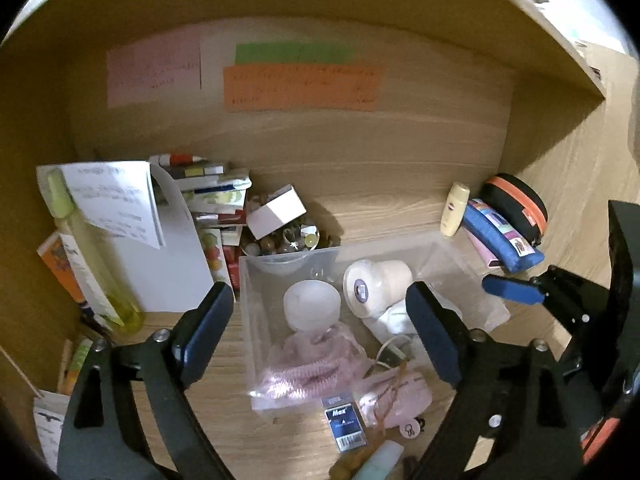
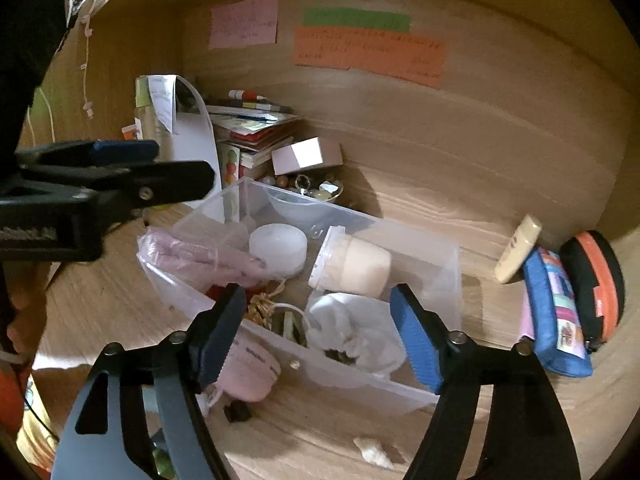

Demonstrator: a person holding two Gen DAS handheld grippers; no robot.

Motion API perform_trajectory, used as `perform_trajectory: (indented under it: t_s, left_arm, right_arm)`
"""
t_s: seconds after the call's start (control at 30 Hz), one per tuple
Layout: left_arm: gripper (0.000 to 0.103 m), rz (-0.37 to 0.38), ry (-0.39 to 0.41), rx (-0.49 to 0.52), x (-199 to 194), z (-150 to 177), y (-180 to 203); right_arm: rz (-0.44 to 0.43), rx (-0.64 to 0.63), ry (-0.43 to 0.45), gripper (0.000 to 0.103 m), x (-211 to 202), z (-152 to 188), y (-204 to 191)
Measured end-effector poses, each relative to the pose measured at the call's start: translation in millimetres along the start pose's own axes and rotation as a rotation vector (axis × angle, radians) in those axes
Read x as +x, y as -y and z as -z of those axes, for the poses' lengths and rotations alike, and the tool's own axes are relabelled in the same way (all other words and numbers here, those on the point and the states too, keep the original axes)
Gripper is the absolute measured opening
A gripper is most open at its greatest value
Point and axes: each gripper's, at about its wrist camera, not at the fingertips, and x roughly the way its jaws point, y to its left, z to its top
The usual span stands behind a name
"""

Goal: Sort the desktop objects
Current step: 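Open both tools to release the items and withdraw from the box, then grasp the small spiral seashell with the right tool while the left tool grasps the yellow bead string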

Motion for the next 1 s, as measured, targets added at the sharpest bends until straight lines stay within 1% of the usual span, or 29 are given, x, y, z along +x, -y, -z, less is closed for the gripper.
perform_trajectory:
  t_s: [0.13, 0.2, 0.3, 0.5, 0.6, 0.67, 0.77, 0.83, 0.93, 1.0]
  left_arm:
    - [0.090, -0.011, -0.005, 0.013, -8, 7, 4]
    - [0.090, -0.014, -0.016, 0.012, -11, 12, 5]
    - [0.090, -0.020, -0.028, 0.009, -14, 22, 6]
    - [0.090, -0.007, -0.093, -0.012, -11, 46, 6]
    - [0.090, 0.014, -0.136, -0.023, -7, 59, 5]
    - [0.090, 0.045, -0.172, -0.026, -4, 66, 5]
    - [0.090, 0.084, -0.211, -0.002, -1, 77, 14]
    - [0.090, 0.089, -0.227, 0.019, 2, 82, 22]
    - [0.090, 0.123, -0.265, 0.042, 10, 90, 34]
    - [0.090, 0.127, -0.281, 0.060, 14, 96, 40]
  right_arm:
    - [0.024, -0.017, 0.014, 0.074, -13, 7, 1]
    - [0.033, -0.019, 0.016, 0.078, -18, 11, 2]
    - [0.045, -0.021, 0.018, 0.079, -25, 18, 5]
    - [0.068, -0.017, 0.002, 0.079, -34, 34, 14]
    - [0.073, 0.005, -0.012, 0.079, -37, 44, 24]
    - [0.080, 0.023, -0.022, 0.079, -39, 51, 32]
    - [0.087, 0.055, -0.048, 0.079, -39, 62, 45]
    - [0.089, 0.071, -0.067, 0.079, -38, 70, 52]
    - [0.089, 0.090, -0.104, 0.079, -34, 80, 60]
    - [0.090, 0.097, -0.131, 0.079, -30, 87, 64]
